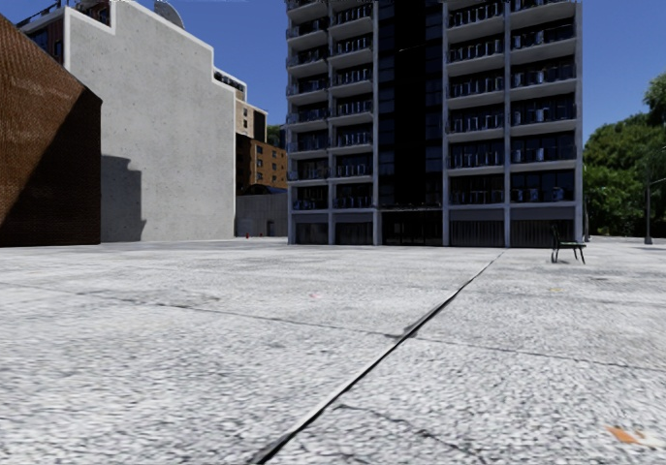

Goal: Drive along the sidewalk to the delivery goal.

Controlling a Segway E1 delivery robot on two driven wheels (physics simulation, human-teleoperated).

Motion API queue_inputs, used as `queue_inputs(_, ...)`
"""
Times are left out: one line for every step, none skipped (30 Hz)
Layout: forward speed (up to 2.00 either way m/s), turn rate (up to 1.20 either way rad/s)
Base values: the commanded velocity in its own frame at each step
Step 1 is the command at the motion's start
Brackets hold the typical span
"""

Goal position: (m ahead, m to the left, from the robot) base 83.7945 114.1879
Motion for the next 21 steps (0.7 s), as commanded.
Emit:
queue_inputs(2.0, 0.37)
queue_inputs(2.0, 0.37)
queue_inputs(2.0, 0.37)
queue_inputs(2.0, 0.37)
queue_inputs(2.0, 0.37)
queue_inputs(2.0, 0.37)
queue_inputs(2.0, 0.37)
queue_inputs(2.0, 0.37)
queue_inputs(2.0, 0.37)
queue_inputs(2.0, 0.37)
queue_inputs(2.0, 0.37)
queue_inputs(2.0, 0.37)
queue_inputs(2.0, 0.37)
queue_inputs(2.0, 0.37)
queue_inputs(2.0, 0.37)
queue_inputs(2.0, 0.37)
queue_inputs(2.0, 0.37)
queue_inputs(2.0, 0.36)
queue_inputs(2.0, 0.3)
queue_inputs(2.0, 0.3)
queue_inputs(2.0, 0.3)
